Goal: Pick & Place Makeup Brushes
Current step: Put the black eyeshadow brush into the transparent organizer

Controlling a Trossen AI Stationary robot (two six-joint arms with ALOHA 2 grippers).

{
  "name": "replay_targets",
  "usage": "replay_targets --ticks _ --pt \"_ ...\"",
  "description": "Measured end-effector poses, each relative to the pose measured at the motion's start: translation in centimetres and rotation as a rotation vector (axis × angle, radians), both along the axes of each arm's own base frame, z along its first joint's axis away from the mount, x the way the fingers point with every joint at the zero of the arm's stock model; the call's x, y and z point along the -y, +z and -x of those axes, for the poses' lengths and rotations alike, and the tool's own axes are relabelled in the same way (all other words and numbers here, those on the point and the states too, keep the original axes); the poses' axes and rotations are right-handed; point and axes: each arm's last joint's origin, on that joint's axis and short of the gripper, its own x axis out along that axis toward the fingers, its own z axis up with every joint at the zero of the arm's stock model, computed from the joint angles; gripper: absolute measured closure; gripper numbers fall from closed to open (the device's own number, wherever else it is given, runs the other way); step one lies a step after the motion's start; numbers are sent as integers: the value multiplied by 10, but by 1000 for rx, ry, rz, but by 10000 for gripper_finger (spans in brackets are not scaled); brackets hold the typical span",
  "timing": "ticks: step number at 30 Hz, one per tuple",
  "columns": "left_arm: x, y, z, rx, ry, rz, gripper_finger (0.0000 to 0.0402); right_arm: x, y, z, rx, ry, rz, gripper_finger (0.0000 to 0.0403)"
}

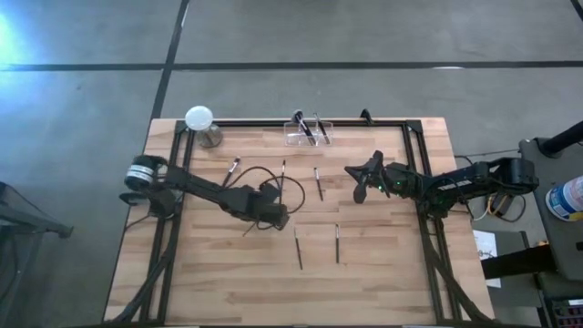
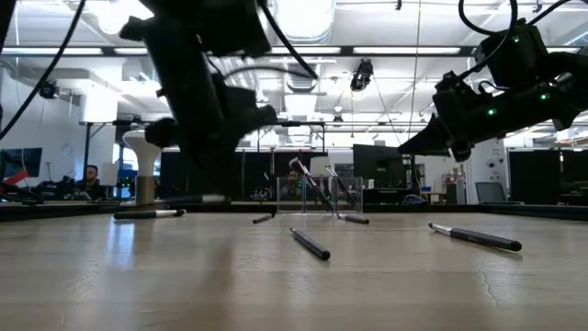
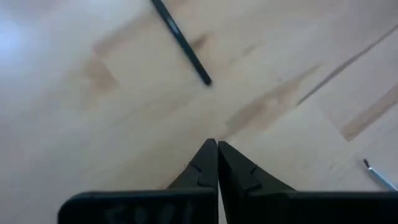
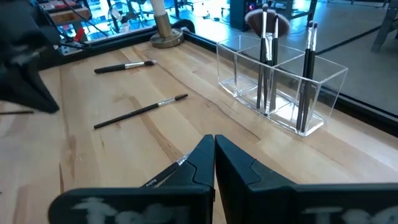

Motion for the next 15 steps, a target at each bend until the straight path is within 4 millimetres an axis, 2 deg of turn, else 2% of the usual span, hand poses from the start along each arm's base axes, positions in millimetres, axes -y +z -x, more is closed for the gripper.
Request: replay_targets --ticks 3,6,12,15 --pt "-3 12 11 77 13 -53 401 0 0 0 -5 0 -1 394" --pt "-5 23 20 271 -20 -98 401 0 -1 0 -7 11 -1 394" --pt "-17 20 34 790 -195 -183 401 -3 6 -7 29 174 -35 394" --pt "-30 16 44 968 -245 -268 401 -5 17 -16 73 287 -51 394"
